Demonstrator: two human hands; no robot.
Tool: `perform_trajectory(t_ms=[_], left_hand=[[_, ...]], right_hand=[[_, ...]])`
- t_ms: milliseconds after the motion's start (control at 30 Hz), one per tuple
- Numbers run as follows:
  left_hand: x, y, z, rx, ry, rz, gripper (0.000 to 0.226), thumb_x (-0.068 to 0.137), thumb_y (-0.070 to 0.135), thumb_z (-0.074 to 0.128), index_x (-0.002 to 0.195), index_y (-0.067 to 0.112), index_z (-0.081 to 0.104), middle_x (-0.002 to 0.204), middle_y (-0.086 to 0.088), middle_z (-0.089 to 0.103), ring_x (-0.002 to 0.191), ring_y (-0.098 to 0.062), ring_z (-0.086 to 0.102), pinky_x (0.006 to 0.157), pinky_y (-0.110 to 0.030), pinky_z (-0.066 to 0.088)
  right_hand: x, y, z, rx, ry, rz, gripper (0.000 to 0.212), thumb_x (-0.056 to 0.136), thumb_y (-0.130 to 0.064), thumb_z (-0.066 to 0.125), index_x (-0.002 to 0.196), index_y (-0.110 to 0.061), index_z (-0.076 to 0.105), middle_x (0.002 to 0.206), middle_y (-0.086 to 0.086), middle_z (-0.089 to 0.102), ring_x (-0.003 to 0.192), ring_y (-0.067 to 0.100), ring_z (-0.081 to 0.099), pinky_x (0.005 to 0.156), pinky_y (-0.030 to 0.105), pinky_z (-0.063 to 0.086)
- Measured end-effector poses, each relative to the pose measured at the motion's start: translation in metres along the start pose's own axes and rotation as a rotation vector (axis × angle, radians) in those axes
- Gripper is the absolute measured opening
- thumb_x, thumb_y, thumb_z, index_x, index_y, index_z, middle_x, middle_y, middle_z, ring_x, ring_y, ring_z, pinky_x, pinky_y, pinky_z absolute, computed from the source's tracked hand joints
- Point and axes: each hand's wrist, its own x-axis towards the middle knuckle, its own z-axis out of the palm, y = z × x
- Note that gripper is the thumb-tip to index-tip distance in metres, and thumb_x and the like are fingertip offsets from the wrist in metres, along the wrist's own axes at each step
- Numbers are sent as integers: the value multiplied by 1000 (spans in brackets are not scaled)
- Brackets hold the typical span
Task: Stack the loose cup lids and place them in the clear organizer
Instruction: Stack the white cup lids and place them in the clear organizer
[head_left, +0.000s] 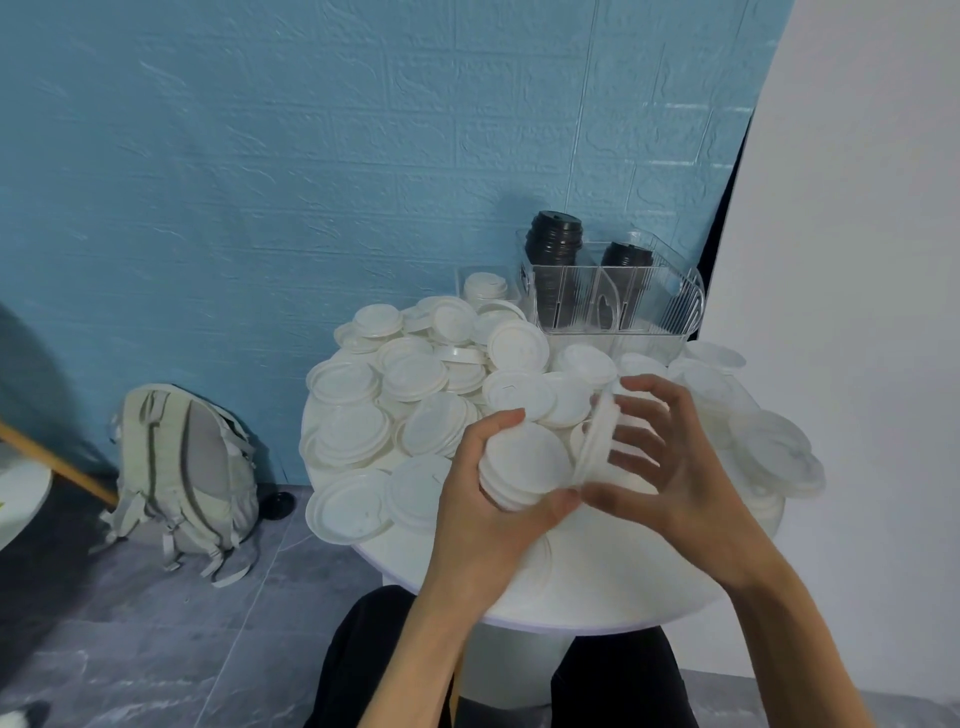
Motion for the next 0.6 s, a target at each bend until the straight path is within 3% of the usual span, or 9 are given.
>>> perform_trajectory(t_ms=[133,267,367,467,600], left_hand=[[-2,4,3,-16,-23,-11,79,67,24,96,131,43,54,124,30,61,121,4,57,93,-17,52],[-1,6,5,-70,-52,-17,91,68,5,93,139,39,48,120,36,61,116,10,58,85,-9,51],[1,1,5,-49,-48,-8,102,66,4,95,143,47,44,136,25,57,126,4,56,95,-18,53],[3,-4,6,3,-9,20,90,65,9,95,132,52,54,140,13,57,132,-6,54,106,-32,52],[2,-4,4,-59,-12,14,69,67,-1,91,115,41,63,126,3,65,118,-16,65,87,-29,59]], right_hand=[[9,-1,9,-66,-82,7,65,69,-21,90,126,-29,60,129,-7,65,118,19,64,99,40,53],[12,1,23,-42,-125,53,61,71,-30,86,128,-34,64,131,-8,64,125,13,59,102,38,51],[11,3,33,-27,-151,63,61,71,-21,85,128,-34,66,134,-7,60,129,10,56,100,34,51],[11,3,39,-13,-147,65,61,69,-16,85,126,-29,67,130,-6,60,125,9,59,95,29,51],[11,2,40,36,-149,68,66,71,-24,87,132,-32,63,130,-10,62,125,12,61,99,34,53]])
